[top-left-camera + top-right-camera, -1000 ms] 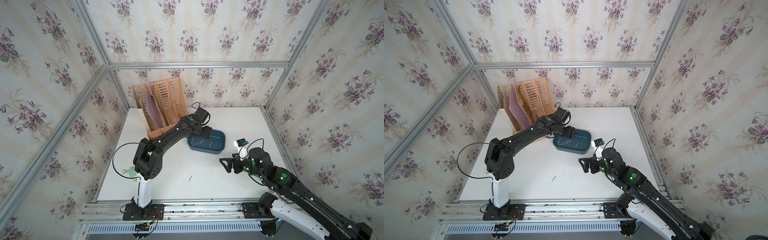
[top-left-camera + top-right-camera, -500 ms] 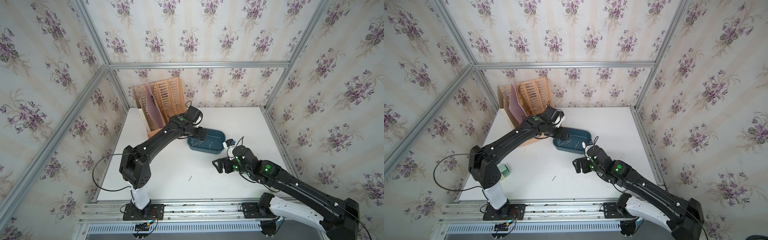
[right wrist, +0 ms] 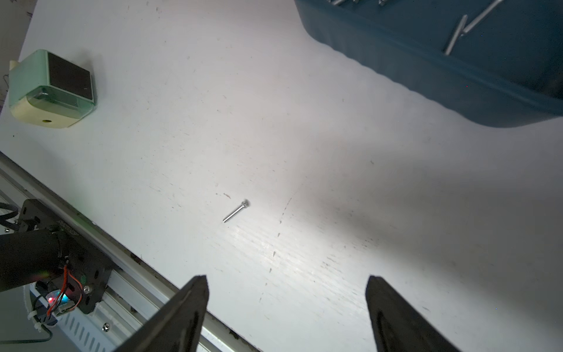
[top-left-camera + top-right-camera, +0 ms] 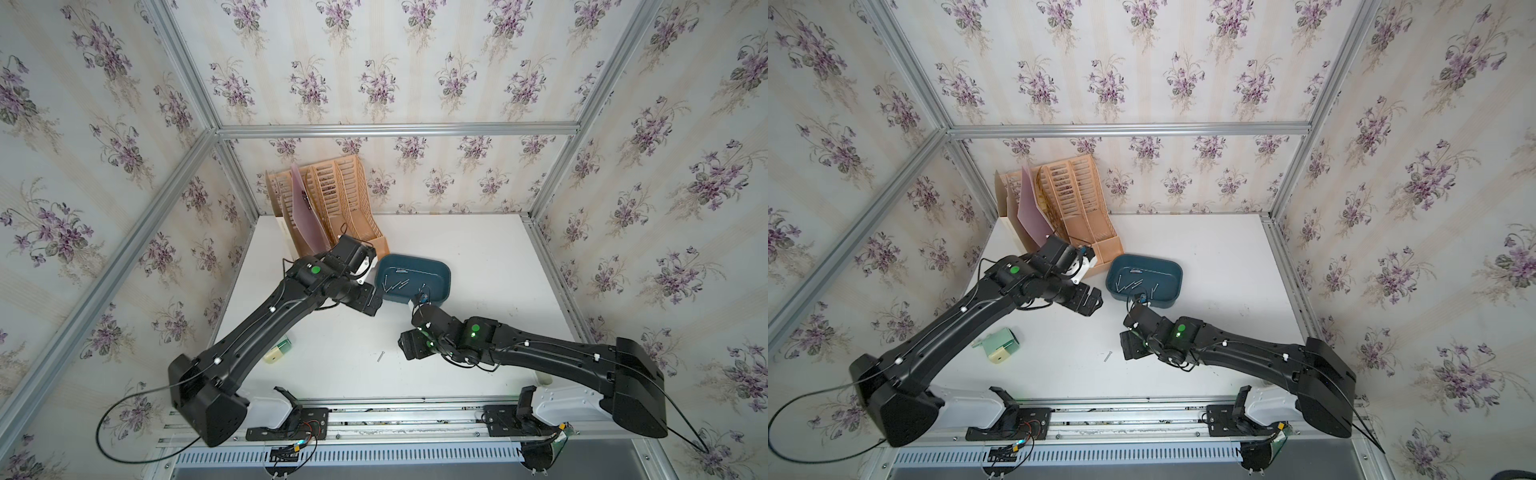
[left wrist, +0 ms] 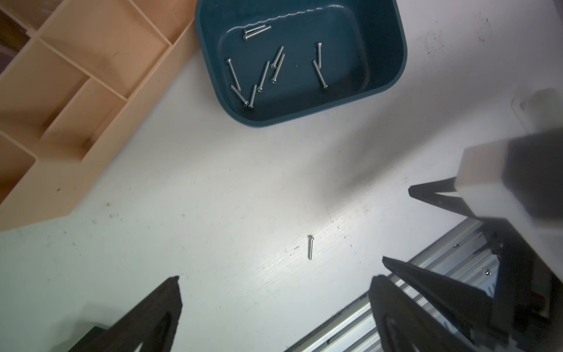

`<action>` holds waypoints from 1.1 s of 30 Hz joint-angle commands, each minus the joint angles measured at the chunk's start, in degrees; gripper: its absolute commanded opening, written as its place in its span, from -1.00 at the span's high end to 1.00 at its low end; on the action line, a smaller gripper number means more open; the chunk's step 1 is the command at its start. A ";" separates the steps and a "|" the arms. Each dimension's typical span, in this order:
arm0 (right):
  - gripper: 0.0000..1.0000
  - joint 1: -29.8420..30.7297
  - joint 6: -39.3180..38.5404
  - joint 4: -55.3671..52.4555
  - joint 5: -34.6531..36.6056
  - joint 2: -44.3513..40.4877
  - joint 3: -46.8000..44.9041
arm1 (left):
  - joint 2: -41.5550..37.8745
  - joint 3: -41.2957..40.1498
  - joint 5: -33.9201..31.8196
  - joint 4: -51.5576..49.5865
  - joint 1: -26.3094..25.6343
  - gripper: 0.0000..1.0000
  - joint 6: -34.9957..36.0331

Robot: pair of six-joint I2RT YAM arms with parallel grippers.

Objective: Put the screws on the desktop into the storage box
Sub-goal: Pick up the screw from the center of the board.

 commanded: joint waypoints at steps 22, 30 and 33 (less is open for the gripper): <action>0.01 6.44 4.62 8.95 -2.83 20.29 6.80 | -22.85 -19.40 4.21 -1.39 0.95 -0.98 -6.38; 0.10 6.46 4.20 9.44 -3.16 25.34 9.30 | -25.00 -20.97 4.17 0.09 1.22 -0.98 -6.56; 0.12 6.44 4.02 8.87 -2.62 27.11 10.77 | -25.82 -21.14 3.75 0.14 1.30 -0.98 -6.78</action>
